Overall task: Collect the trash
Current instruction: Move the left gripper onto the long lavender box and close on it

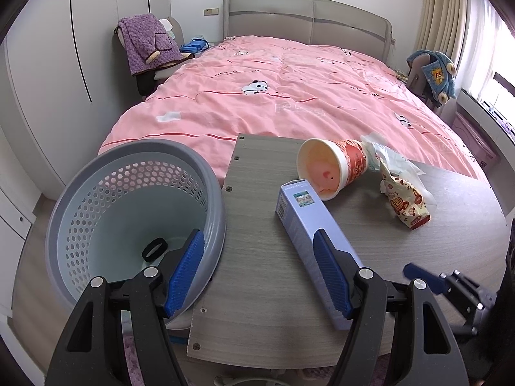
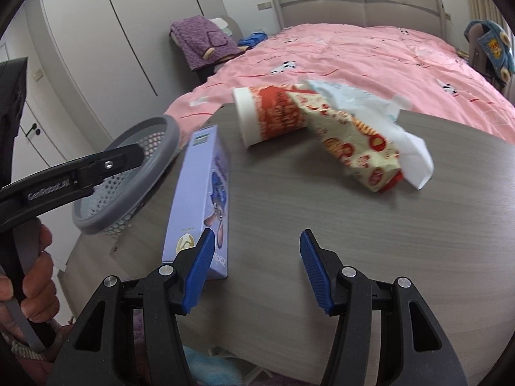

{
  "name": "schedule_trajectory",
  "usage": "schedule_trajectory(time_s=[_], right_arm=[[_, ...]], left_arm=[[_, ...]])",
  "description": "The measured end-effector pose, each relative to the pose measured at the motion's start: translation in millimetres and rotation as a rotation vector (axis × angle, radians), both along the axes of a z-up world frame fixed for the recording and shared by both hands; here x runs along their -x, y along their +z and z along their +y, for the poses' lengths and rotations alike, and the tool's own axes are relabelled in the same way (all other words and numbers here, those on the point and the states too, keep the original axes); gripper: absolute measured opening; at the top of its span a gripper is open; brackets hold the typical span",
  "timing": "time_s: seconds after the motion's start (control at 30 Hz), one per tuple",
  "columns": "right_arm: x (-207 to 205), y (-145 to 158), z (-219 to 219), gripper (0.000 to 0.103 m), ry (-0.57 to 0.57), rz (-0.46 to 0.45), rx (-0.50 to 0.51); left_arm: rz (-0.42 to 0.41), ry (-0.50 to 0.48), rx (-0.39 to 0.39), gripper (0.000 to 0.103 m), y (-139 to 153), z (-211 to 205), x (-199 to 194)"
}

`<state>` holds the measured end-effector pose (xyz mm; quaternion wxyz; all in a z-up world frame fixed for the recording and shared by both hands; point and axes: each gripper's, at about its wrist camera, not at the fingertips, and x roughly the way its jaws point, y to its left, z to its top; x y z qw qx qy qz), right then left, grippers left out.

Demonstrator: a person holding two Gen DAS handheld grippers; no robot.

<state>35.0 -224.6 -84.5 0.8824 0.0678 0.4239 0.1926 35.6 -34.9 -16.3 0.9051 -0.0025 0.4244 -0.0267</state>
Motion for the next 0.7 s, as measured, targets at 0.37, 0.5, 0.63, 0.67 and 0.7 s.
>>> schedule_trajectory(time_s=[0.37,0.5,0.63,0.67,0.7], right_arm=[[6.8,5.2,-41.9,0.054,-0.151,-0.023,-0.002],[6.9,5.8,-57.1,0.054,-0.185,-0.03,-0.016],[7.6,5.8,-68.9,0.054,-0.213,-0.036,-0.042],[7.0,5.8,-70.5,0.054,-0.216,-0.037,-0.046],[6.7,5.8,-71.3,0.054,-0.218,-0.037,-0.049]], left_arm=[[0.06,-0.061,0.022,0.067,-10.2,-26.9,-6.2],[0.095,-0.082,0.039,0.067,-18.5,-41.9,-14.4],[0.125,-0.079,0.034,0.067,-27.5,-51.9,-22.1],[0.131,-0.077,0.03,0.067,-29.8,-53.7,-23.5],[0.137,-0.073,0.024,0.067,-32.7,-55.6,-25.0]])
